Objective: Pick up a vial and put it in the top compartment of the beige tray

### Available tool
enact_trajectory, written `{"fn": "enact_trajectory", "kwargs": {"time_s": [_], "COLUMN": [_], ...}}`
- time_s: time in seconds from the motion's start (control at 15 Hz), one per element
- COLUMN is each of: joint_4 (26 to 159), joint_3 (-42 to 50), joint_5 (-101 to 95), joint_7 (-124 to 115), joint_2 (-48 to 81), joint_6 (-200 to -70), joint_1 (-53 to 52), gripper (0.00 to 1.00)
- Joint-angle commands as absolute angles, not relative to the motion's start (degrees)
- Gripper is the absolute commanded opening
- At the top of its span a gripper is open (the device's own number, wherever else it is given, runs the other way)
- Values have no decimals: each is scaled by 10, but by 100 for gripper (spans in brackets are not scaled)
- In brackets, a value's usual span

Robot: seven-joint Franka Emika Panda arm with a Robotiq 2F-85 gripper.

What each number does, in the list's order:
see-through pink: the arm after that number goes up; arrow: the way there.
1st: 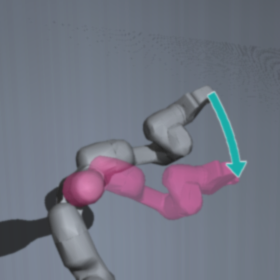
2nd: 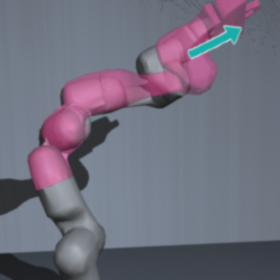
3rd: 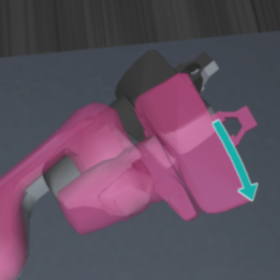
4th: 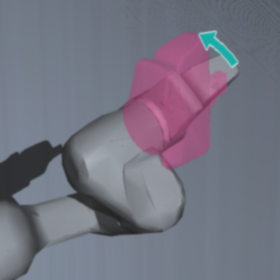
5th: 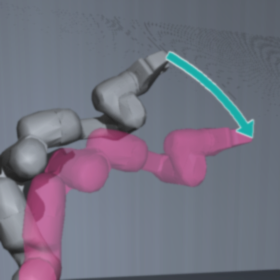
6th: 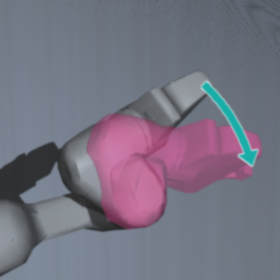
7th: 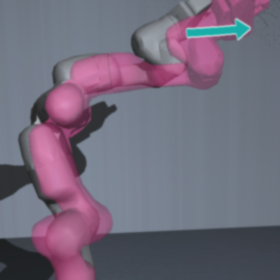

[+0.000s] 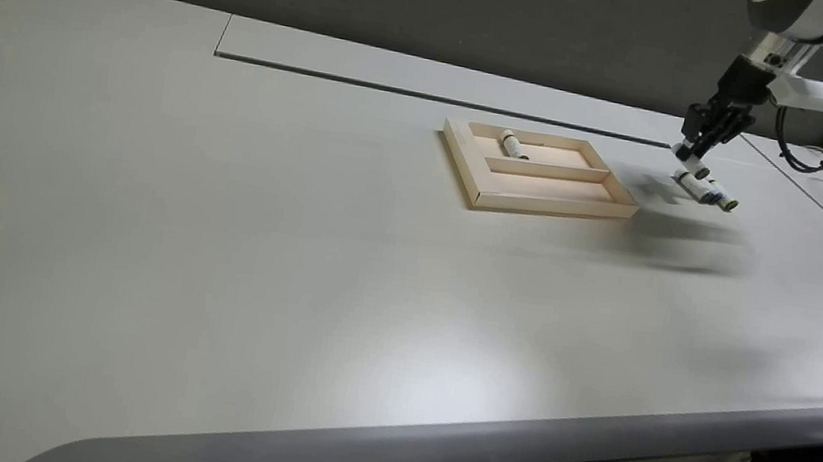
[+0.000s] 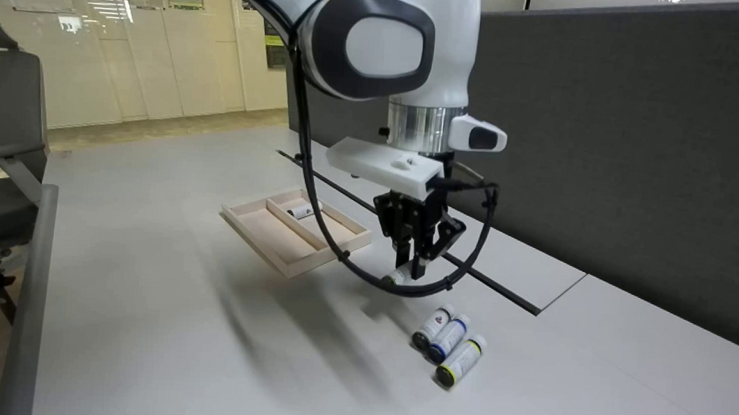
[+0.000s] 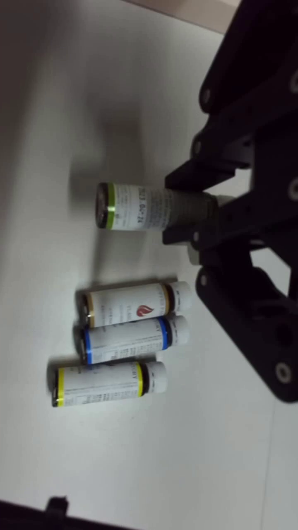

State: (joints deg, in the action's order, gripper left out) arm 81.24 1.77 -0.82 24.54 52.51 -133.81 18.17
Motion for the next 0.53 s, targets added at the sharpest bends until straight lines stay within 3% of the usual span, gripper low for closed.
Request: {"fn": "enact_trajectory", "kwargs": {"time_s": [0.0,0.47], "joint_4": [793,767], "joint_3": [14,4], "joint_5": [-5,0], "joint_7": [209,131], "joint_2": [509,525], "joint_6": [-1308,-1302], "joint_1": [162,91], "gripper": [7,7]}}
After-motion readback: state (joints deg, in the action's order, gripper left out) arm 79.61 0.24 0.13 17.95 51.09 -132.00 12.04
